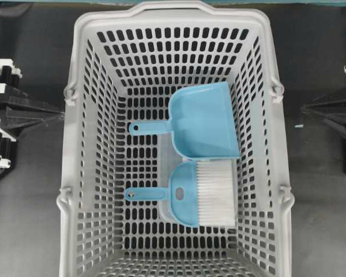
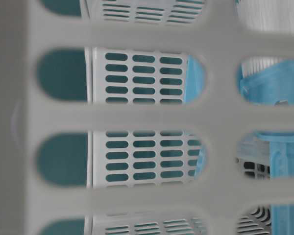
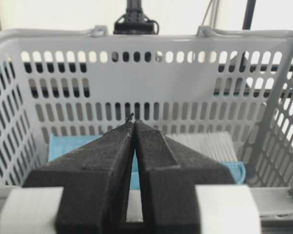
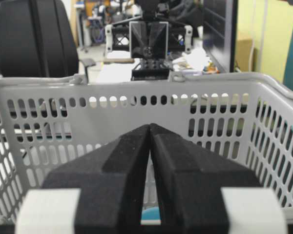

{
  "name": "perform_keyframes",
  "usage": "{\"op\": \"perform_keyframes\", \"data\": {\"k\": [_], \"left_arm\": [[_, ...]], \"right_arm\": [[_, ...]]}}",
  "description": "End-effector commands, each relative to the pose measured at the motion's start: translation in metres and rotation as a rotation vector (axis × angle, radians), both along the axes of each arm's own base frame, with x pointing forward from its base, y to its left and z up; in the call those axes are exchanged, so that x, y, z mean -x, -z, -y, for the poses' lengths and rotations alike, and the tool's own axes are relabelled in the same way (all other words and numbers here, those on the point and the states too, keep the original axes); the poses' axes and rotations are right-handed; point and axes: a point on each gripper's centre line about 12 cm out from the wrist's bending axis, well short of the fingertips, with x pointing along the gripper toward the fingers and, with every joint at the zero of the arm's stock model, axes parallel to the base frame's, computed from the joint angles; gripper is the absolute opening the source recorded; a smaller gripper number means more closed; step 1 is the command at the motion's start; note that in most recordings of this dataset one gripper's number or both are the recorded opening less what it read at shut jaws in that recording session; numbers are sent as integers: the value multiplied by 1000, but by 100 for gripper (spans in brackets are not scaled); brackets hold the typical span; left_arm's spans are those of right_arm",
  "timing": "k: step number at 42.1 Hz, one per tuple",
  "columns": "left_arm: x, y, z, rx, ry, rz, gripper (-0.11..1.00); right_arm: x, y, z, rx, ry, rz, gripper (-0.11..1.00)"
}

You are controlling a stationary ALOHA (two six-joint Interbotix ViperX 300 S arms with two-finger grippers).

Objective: Pick up the hand brush from the shopping basket with the left arm.

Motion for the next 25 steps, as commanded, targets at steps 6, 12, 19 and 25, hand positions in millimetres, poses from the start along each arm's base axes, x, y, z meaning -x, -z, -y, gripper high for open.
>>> {"op": "perform_keyframes", "data": {"k": [6,12,19,25], "left_arm": [[-12,-42,4,-19,17,-66,0],[-25,-62,7,-24,27,-196,0],[-43,-77,17,-39,63,-341,0],[-65,-81,28,-52,93,-455,0]], "right_arm": [[-5,-10,1,-44,4,-3,0],[-6,-11,1,-86,1,-58,0],[-8,-11,0,-97,0,-116,0],[-7,-8,-1,-95,-6,-146,0]]}}
